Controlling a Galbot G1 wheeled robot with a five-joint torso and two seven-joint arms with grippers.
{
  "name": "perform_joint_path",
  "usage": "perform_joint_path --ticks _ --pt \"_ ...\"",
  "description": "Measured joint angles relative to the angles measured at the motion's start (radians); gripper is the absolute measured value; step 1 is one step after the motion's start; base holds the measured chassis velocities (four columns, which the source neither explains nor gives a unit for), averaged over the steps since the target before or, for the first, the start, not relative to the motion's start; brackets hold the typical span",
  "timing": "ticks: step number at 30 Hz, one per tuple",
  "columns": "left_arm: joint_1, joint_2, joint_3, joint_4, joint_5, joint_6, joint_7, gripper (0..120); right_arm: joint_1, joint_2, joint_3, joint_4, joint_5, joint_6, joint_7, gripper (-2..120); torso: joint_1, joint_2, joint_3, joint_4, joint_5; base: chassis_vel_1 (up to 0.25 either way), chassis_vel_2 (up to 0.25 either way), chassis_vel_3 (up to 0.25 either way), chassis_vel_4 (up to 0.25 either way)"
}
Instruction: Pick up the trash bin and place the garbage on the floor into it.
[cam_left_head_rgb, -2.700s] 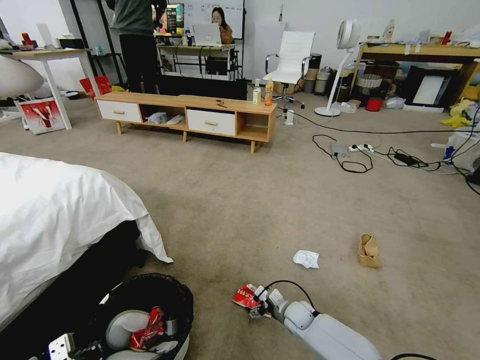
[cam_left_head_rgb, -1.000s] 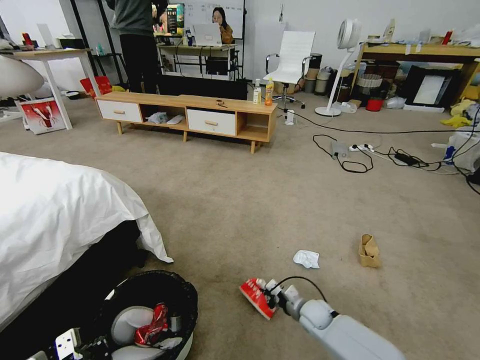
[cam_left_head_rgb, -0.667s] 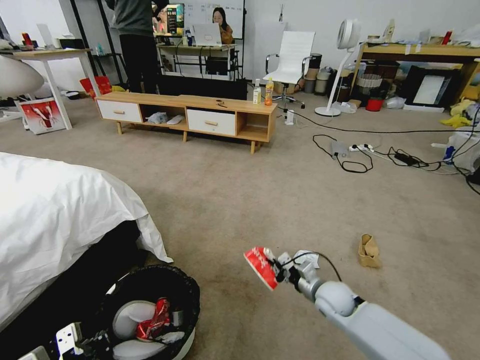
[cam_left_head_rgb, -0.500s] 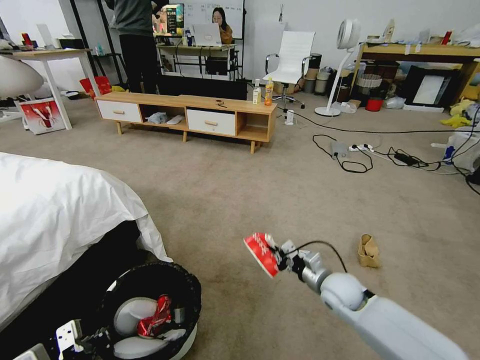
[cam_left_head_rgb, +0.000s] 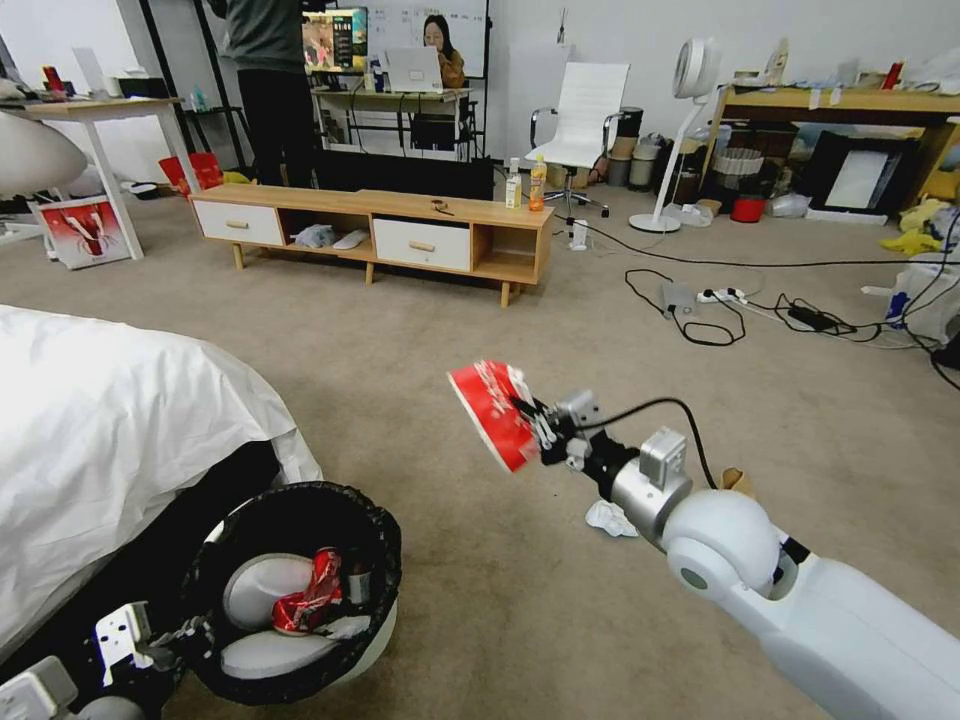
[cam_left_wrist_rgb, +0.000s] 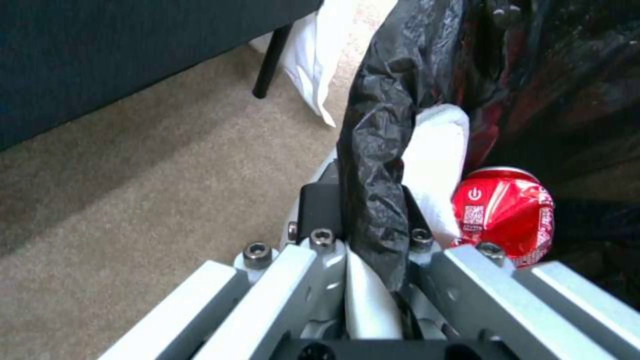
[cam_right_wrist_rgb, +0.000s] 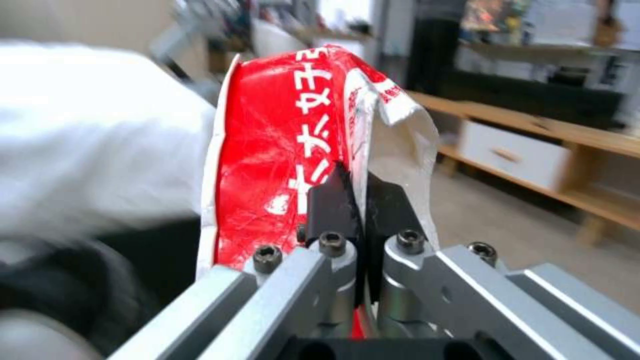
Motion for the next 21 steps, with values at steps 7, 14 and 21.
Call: perform_joint_path --ticks 7,14,21 --pt "0.007 0.009 0.003 -0.016 -0.008 0.0 -0.003 3 0.148 0.077 -0.179 0.058 0.172 0.006 0.073 0 0.0 0.0 0.0 0.0004 0.0001 0.0 0.0 0.0 0.0" --pt "0.01 0.013 0.004 -0.018 -0.009 0.0 -0.004 3 0.228 0.12 -0.294 0.036 0.229 0.006 0.079 0 0.0 0.0 0.0 0.0 0.0 0.0 0.0 0.0 0.0" --pt "0.005 0.015 0.009 -0.016 -0.008 0.0 -0.005 3 0.289 0.157 -0.402 0.006 0.263 -0.003 0.092 0 0.0 0.0 0.0 0.0001 0.0001 0.0 0.0 0.0 0.0"
